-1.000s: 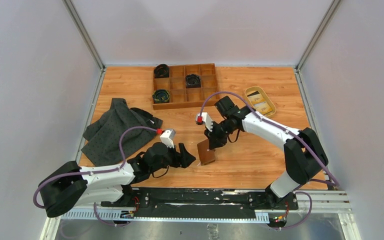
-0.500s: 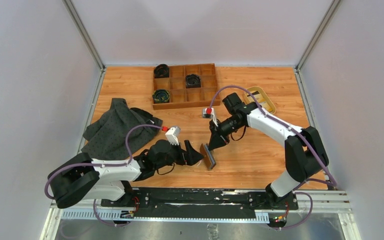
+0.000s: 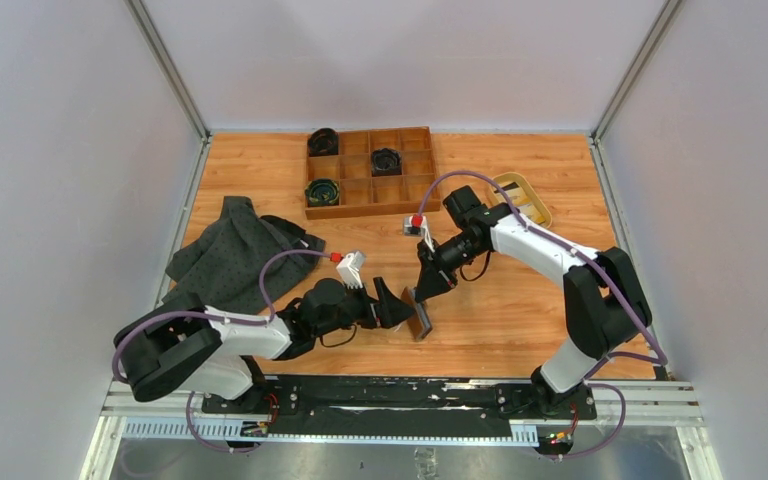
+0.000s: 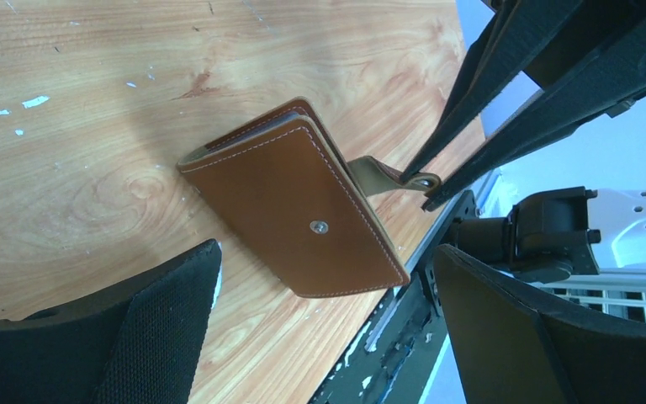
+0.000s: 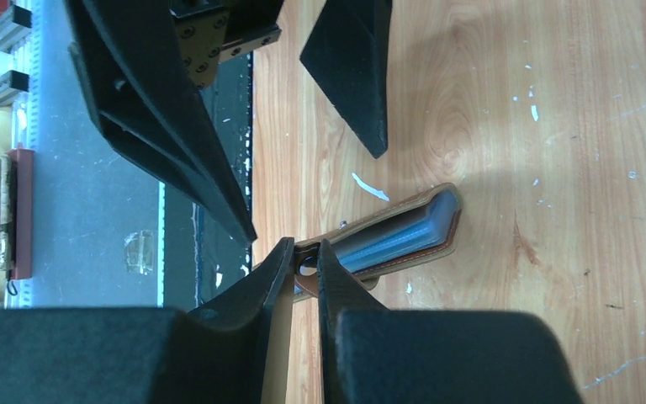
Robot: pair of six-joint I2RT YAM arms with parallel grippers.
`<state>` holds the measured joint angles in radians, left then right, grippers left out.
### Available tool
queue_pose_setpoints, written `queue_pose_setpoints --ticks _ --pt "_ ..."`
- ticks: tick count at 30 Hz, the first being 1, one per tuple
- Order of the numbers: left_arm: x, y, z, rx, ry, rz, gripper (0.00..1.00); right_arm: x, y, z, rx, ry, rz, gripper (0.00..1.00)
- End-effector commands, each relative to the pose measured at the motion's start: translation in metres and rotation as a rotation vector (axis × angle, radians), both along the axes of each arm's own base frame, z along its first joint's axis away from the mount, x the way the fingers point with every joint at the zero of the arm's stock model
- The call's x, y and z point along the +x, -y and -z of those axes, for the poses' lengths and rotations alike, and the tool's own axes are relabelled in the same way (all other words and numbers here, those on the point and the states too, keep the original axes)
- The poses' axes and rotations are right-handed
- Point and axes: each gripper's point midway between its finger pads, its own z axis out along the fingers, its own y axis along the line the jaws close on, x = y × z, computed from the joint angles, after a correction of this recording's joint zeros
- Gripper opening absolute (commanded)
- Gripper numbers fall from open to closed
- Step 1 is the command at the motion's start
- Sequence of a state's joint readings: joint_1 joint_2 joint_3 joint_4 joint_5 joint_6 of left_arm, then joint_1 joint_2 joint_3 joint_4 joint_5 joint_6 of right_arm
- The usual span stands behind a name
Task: Put the credit cards into the card holder
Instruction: Open the card holder at the center of the board.
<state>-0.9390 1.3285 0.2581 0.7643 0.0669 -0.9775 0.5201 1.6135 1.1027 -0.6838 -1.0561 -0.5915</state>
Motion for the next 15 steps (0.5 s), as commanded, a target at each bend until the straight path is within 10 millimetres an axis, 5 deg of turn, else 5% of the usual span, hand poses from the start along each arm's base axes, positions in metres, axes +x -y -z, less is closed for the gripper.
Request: queue_pose_setpoints --ticks 1,8,15 --pt "0.008 0.004 -0.006 -0.031 0.002 -0.027 1.00 -0.004 -0.002 -0.018 0.070 -0.051 -0.006 0.00" --pt "0.010 0.003 0.008 -0.003 -0.034 -0.048 1.00 -0.001 0.001 -0.017 0.069 -0.064 0.007 0.00" --pt "0.012 -0.001 0.019 0.025 -0.044 -0.070 0.83 0.006 0.004 -0.010 0.027 -0.054 0.031 0.00"
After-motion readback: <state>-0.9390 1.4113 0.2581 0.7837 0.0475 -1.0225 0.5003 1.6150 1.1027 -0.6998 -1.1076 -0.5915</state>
